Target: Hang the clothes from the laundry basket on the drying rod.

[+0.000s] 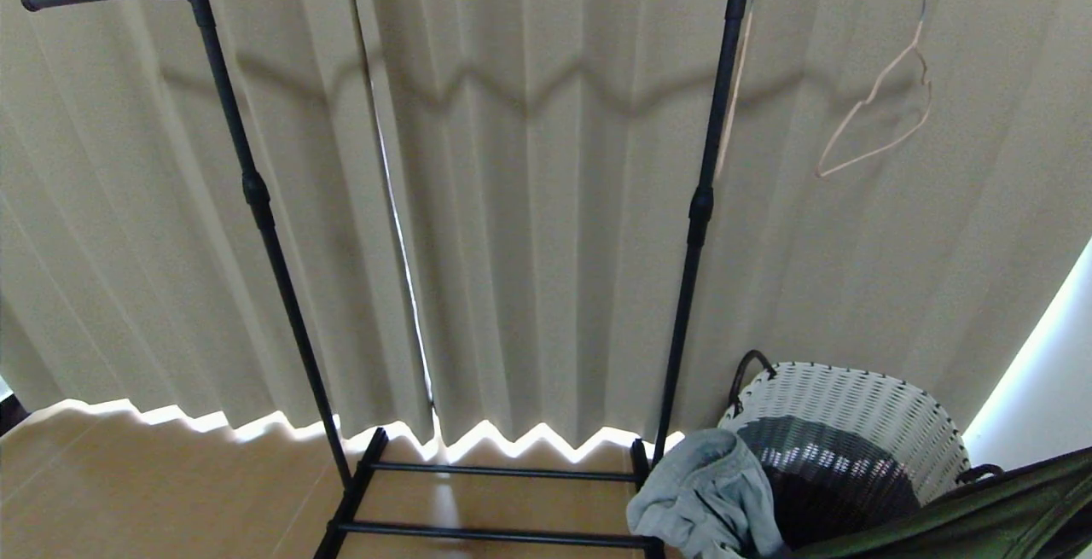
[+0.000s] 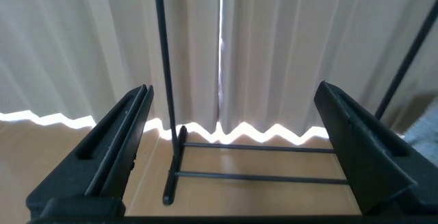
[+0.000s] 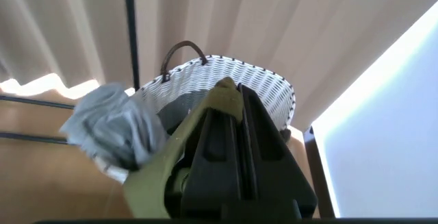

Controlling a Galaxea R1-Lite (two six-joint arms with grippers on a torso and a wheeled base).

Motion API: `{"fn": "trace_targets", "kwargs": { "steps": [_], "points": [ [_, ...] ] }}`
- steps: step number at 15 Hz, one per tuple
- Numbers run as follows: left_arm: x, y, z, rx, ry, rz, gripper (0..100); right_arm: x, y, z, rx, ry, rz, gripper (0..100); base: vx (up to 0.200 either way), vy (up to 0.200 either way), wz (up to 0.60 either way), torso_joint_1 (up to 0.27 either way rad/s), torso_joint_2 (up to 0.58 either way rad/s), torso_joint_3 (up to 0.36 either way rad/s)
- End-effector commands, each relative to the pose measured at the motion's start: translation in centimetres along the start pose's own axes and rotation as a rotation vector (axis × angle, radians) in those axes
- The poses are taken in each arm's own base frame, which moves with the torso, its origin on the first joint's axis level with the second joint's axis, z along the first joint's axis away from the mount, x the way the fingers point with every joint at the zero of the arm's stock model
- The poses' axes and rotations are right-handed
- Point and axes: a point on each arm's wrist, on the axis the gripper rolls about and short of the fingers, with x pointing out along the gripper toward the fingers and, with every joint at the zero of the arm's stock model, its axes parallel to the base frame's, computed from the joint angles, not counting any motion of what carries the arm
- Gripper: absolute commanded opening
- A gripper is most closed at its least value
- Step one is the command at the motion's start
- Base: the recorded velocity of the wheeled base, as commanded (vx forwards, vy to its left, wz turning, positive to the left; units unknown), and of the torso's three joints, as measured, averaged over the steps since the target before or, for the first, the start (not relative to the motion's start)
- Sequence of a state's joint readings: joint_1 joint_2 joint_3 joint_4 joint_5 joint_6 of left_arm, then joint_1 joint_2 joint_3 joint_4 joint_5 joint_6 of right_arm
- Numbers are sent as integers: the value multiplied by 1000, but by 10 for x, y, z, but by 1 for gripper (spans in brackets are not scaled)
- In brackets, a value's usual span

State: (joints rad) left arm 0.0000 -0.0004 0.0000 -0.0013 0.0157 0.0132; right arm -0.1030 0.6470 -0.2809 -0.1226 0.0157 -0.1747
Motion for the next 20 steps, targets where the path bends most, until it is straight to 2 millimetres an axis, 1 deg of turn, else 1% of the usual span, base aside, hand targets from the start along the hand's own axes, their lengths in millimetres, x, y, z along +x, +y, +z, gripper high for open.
{"fn": "trace_targets", "kwargs": {
  "steps": [1,7,11,17,20],
  "points": [
    [0,0,0,1,0,0,100,-4,1,-3,-1,-17,0,0,-200,0,0,2,-2,12],
    [0,0,0,2,0,0,100,-3,1,-3,-1,-12,1,0,-200,0,0,3,2,4],
    [0,0,0,2,0,0,100,-3,1,-4,-4,-9,7,0,0,0,0,0,0,0],
    [0,0,0,2,0,0,100,-2,3,-5,-10,-7,69,0,0,200,0,5,3,4],
    [0,0,0,4,0,-3,100,-1,6,-3,-25,-15,122,0,0,0,0,0,0,0]
  ]
}}
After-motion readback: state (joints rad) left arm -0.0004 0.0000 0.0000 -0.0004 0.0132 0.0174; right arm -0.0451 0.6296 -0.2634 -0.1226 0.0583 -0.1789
